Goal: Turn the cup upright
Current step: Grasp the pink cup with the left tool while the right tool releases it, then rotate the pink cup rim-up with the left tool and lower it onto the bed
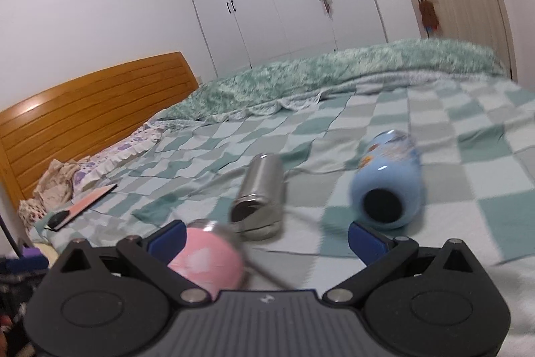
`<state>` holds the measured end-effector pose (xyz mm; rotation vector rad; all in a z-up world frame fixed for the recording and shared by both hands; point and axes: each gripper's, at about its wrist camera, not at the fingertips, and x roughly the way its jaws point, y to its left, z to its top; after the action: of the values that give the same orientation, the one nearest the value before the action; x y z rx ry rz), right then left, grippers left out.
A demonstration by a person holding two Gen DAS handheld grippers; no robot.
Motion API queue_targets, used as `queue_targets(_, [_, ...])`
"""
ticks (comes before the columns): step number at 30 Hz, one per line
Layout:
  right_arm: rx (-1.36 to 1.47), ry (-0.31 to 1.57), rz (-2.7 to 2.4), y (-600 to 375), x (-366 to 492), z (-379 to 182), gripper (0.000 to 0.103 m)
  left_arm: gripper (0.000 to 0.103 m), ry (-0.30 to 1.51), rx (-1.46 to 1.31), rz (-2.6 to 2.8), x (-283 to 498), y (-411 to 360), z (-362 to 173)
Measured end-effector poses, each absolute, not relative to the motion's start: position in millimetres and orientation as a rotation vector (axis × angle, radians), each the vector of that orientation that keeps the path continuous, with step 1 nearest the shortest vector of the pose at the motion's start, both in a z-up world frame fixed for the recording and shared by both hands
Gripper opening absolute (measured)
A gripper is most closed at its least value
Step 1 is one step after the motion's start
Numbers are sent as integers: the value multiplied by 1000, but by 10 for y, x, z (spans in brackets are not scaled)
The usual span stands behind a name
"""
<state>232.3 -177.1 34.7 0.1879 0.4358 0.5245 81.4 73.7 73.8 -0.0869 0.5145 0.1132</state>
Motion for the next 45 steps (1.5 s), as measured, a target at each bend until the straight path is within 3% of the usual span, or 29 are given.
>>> queue_targets(10, [53,343,503,-2148,2488,225,103,103,653,-17,59,1604,185,721])
queue_targets(20, [96,335,526,-2313,2501,139,103,103,935,54,113,2337,24,452])
queue_targets(22, [94,329,526,-2306,2478,134,103,99,986,48,108,2398,25,414])
queue_targets(24, [95,329,523,-2305,2468,125,103,86,1028,31,88,2442,25,380])
queue_targets(25, [97,329,522,-2309,2467,120,103,86,1037,19,88,2449,29,369])
queue_targets(33, [109,320,509,-2334,2426,96,103,86,951,-44,97,2273,82,394])
queue_targets(45, [108,294,496,-2324,2359,64,103,86,654,-159,81,1617,349,468])
